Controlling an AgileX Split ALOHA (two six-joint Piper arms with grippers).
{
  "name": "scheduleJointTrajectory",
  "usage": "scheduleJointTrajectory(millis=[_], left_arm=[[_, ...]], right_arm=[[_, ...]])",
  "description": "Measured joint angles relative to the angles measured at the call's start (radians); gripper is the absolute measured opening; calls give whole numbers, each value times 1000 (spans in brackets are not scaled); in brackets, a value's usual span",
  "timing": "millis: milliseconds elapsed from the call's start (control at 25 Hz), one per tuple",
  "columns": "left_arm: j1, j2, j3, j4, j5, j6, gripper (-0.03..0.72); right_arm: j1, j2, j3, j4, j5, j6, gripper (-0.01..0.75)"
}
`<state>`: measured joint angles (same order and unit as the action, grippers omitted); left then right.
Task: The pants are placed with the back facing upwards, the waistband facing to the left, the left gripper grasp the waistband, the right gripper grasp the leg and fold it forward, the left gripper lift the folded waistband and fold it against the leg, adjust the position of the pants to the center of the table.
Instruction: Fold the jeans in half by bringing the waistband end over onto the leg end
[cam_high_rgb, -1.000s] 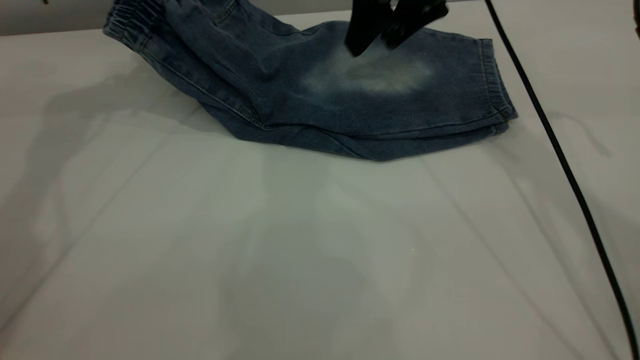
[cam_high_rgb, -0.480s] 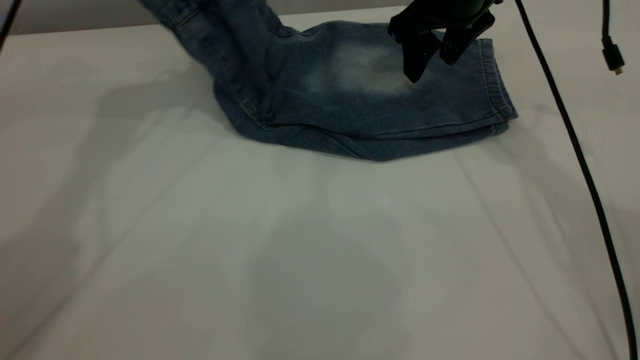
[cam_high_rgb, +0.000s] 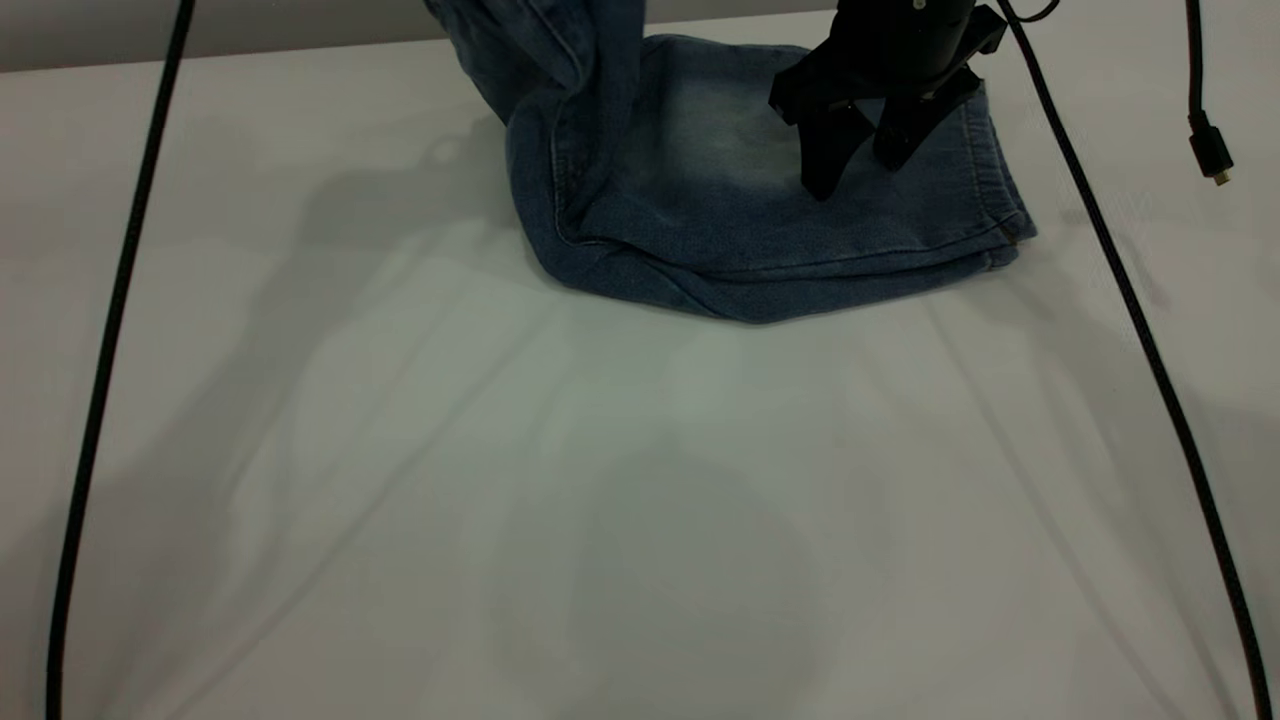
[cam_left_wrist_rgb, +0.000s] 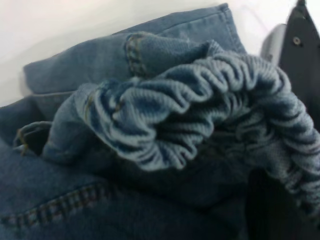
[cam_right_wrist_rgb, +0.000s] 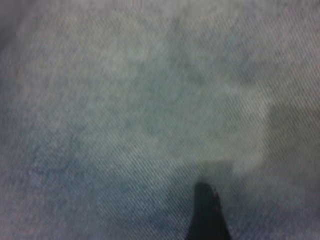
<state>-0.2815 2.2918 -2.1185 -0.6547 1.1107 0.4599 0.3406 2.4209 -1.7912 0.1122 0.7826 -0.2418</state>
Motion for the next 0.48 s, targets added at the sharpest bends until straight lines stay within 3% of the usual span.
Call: scheduleJointTrajectory(millis=[480], left_arm=[[-46, 0, 0, -1, -9, 2, 79]], right_arm=[[-1, -5, -10, 47, 9, 2, 426]])
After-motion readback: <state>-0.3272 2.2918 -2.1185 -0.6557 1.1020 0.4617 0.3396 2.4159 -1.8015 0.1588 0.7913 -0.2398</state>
